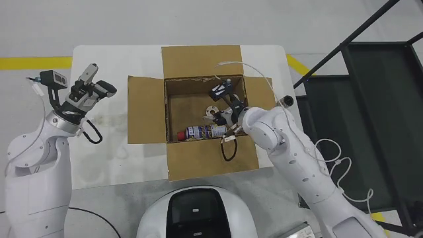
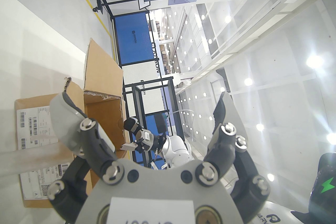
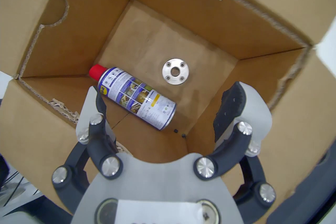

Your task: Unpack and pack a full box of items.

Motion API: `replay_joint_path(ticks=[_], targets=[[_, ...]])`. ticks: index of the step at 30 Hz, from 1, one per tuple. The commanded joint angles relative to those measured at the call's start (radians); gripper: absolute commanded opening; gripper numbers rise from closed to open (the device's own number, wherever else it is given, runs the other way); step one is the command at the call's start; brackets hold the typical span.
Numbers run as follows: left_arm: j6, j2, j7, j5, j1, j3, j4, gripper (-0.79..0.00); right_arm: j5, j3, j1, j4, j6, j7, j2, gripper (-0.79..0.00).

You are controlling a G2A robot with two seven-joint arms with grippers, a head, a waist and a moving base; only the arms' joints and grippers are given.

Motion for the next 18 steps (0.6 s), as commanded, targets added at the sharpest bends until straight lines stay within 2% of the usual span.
replay_joint_path(ticks=[1,3,18], targets=[[0.0,0.0,0.0,0.0,0.0,0.0,0.0,0.0,-0.001,-0.027,0.03,0.04,0.024,0.019,-0.007,0.0],[0.0,0.0,0.0,0.0,0.0,0.0,0.0,0.0,0.019,-0.037,0.052,0.073,0.065,0.016,-0.014,0.0],[0.0,0.0,0.0,0.0,0.0,0.0,0.0,0.0,0.02,-0.047,0.063,0.086,0.062,0.023,-0.016,0.0]])
